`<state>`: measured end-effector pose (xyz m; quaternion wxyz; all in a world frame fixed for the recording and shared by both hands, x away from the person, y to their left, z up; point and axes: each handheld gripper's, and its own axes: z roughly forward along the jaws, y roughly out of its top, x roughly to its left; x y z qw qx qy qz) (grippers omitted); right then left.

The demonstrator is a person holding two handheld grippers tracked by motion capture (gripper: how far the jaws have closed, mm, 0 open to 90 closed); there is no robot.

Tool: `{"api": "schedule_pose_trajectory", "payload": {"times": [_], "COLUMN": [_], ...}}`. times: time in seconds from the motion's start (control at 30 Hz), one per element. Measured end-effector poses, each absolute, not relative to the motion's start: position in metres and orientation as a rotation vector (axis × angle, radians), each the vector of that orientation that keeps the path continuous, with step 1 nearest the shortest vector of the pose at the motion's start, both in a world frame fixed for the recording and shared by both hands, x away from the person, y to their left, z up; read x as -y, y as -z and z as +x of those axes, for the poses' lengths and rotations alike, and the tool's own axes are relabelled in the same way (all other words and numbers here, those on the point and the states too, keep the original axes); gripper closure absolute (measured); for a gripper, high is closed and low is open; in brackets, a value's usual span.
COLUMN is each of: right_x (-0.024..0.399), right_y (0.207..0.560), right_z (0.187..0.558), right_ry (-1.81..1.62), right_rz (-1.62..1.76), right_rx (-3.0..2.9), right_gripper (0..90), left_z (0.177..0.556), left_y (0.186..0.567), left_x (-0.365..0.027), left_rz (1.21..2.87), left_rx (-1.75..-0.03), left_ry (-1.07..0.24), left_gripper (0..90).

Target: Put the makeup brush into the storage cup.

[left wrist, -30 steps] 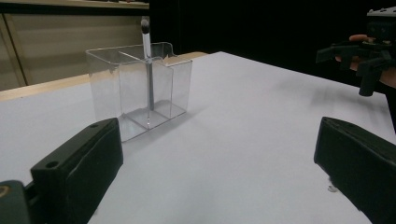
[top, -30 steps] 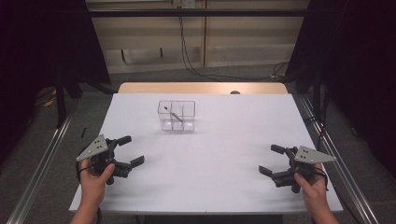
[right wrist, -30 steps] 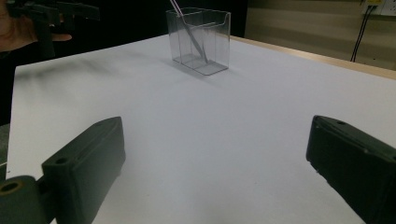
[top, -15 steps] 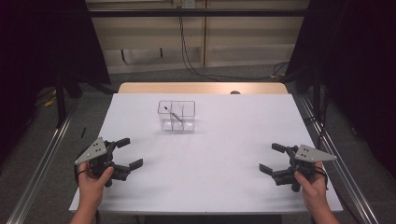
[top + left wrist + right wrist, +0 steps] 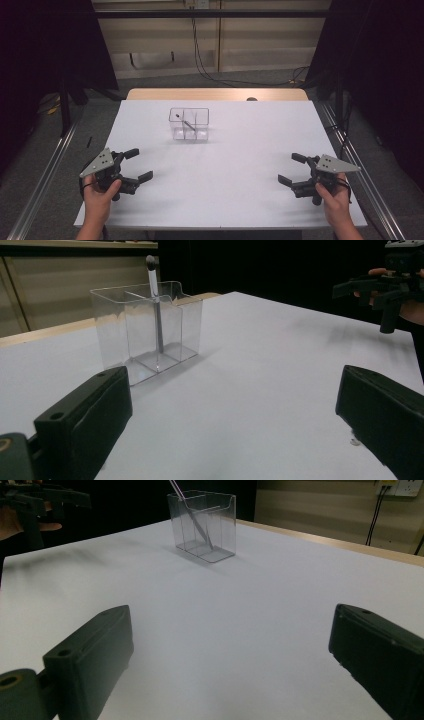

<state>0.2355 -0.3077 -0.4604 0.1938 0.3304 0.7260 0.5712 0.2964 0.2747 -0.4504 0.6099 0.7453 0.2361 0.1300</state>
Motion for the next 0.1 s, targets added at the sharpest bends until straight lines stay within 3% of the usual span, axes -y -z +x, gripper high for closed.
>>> {"api": "schedule_pose_trajectory", "payload": {"times": [0.1], "right_x": [0.3077], "right_y": [0.4605], "right_z": [0.2357], "right_ry": [-1.6], "right_rz": [0.927], "right_rx": [-2.036], "right_gripper": [3.8], "left_z": [0.2964], "left_y": [0.4508], "left_x": [-0.2735], "left_rz": [1.721], "left_rx": [-0.547], "left_ry": [-0.296], "left_gripper": [1.5]}}
